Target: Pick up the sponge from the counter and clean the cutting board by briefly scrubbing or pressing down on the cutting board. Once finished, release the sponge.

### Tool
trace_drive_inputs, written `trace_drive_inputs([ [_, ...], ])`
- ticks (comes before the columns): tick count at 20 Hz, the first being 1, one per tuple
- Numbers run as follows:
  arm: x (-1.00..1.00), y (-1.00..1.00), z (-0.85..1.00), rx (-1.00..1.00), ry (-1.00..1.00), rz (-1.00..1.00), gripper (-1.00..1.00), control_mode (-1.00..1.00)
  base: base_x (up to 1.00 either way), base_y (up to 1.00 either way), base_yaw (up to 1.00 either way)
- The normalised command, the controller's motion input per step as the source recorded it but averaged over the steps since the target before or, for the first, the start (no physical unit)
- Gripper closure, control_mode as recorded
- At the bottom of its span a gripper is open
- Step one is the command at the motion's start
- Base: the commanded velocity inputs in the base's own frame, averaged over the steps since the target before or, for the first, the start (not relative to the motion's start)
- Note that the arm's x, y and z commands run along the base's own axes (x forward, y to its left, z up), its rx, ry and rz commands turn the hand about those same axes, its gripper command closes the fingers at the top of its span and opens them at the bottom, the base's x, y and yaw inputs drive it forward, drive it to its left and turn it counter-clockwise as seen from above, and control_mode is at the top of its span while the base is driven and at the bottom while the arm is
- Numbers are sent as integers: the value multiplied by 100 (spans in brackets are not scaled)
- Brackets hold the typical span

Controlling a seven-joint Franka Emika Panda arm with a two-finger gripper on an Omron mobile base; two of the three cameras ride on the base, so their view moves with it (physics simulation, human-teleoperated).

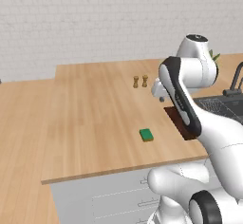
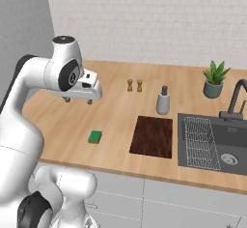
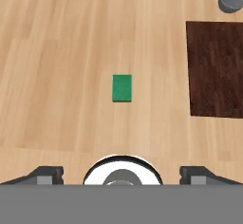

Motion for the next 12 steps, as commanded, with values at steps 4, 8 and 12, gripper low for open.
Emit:
trace_drive_inputs([
  [4,-9,0,-67,-3,4,0,-100,-100,0,0,0],
  [8,2,1,-73,0,0,0,-100,-100,0,0,0],
  [12,43,14,-60,0,0,0,-100,-100,0,0,0],
])
